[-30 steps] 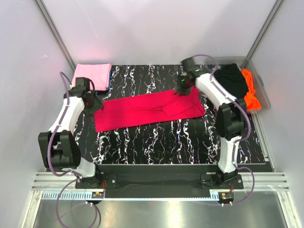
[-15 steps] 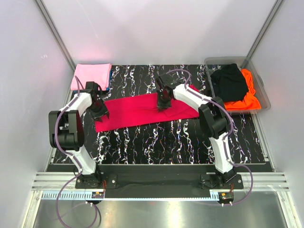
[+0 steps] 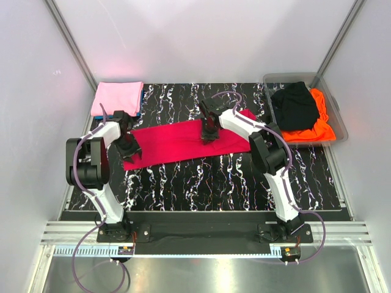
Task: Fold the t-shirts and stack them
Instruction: Fold the tshirt
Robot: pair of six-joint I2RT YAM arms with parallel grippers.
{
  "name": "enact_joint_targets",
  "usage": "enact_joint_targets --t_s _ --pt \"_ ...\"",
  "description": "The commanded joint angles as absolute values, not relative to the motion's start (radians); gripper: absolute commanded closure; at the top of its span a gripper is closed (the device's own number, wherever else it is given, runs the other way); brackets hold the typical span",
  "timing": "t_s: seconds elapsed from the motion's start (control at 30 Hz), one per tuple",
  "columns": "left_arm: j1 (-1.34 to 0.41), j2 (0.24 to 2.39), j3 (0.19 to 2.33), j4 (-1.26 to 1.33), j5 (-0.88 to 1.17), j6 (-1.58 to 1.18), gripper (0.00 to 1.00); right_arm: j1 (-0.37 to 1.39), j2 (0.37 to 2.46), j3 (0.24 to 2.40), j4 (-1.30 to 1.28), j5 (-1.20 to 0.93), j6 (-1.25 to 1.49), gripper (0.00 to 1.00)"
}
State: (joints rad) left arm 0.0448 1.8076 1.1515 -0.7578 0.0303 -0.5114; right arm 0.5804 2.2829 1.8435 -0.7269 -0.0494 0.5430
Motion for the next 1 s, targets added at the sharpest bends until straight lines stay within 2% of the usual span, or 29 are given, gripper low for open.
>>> enact_joint_targets --t_s 0.0,0.43,0.6,0.77,0.9,0.97 --pt "0.052 1.815 1.131 -0.742 0.022 -0.529 0.56 0.580 2.295 1.913 -0.706 0.026 0.531 0.95" --pt "0.063 1.825 1.131 -0.772 0.028 -0.519 0.57 0.561 2.361 1.974 -0.704 0.031 0.506 0.95" --pt "0.063 1.738 1.124 -0.776 0.044 -0.506 0.57 0.563 2.342 1.962 -0.707 0.003 0.491 0.94" --pt "0.031 1.626 1.134 -0.776 0.072 -0.503 0.52 0.563 2.280 1.947 -0.724 -0.090 0.520 0.92" --pt "0.005 1.605 1.181 -0.772 0.087 -0.474 0.49 0.560 2.160 1.921 -0.729 -0.123 0.548 0.85" --pt "-0.037 1.635 1.219 -0.770 0.103 -0.459 0.49 0.560 2.126 1.908 -0.733 -0.112 0.545 0.75"
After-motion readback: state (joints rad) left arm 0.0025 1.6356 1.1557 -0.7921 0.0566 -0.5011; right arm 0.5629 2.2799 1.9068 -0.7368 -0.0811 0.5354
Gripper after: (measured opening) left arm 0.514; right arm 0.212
